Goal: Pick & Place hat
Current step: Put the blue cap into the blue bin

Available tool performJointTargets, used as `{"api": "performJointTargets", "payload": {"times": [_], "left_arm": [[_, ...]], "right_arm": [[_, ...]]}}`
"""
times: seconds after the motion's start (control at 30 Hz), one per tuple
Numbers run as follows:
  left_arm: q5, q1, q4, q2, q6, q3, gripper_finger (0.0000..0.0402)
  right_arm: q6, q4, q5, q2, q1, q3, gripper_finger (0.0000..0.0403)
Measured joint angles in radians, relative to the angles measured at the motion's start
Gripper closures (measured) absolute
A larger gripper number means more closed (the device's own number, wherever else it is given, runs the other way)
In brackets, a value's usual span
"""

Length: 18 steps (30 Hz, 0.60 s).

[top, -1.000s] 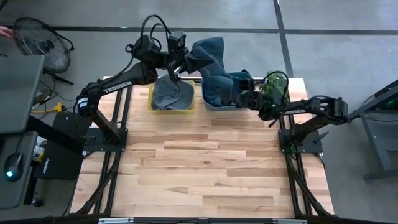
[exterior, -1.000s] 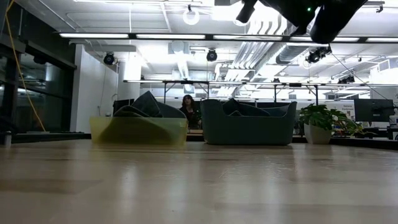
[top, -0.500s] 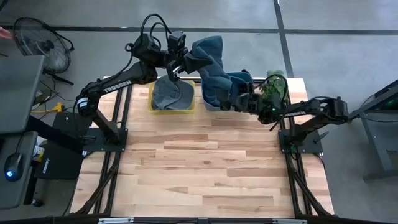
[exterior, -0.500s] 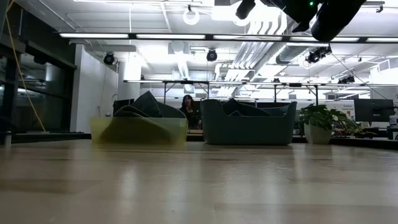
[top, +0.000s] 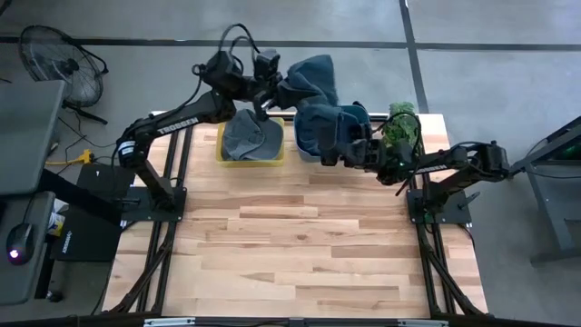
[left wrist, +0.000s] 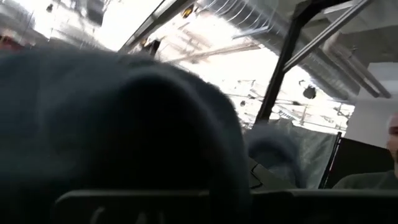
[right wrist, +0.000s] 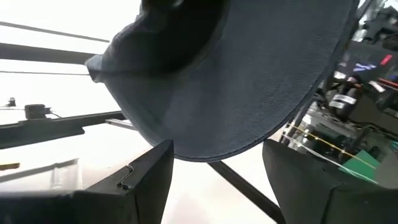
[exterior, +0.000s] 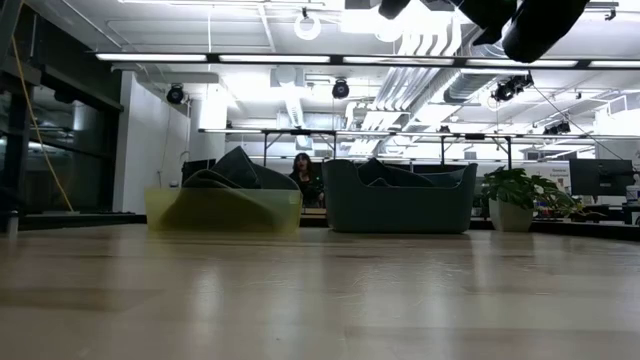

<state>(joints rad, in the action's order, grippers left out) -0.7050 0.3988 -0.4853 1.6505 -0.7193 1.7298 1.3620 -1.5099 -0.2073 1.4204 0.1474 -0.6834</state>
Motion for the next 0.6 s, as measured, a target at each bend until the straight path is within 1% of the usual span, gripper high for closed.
{"api": "performJointTargets", "payload": {"times": [0.1,0.27,0.4,0.6], "left_arm": [[-0.003,0.0,0.025,0.012,-0.012,-0.005,0.0401],[0.0,0.001,0.008,0.027,-0.014,-0.003,0.0401],[0.0,0.001,-0.031,0.028,-0.01,-0.003,0.0402],[0.013,0.017,-0.046,0.028,-0.01,-0.003,0.0401]], "right_arm": [[0.009,-0.006,-0.001,0.0,-0.001,0.0,0.0163],[0.021,-0.014,0.002,0.0,-0.011,0.0,0.0163],[0.019,-0.015,0.036,0.0,-0.019,0.0,0.0163],[0.023,-0.015,0.049,0.0,-0.042,0.0,0.0163]]}}
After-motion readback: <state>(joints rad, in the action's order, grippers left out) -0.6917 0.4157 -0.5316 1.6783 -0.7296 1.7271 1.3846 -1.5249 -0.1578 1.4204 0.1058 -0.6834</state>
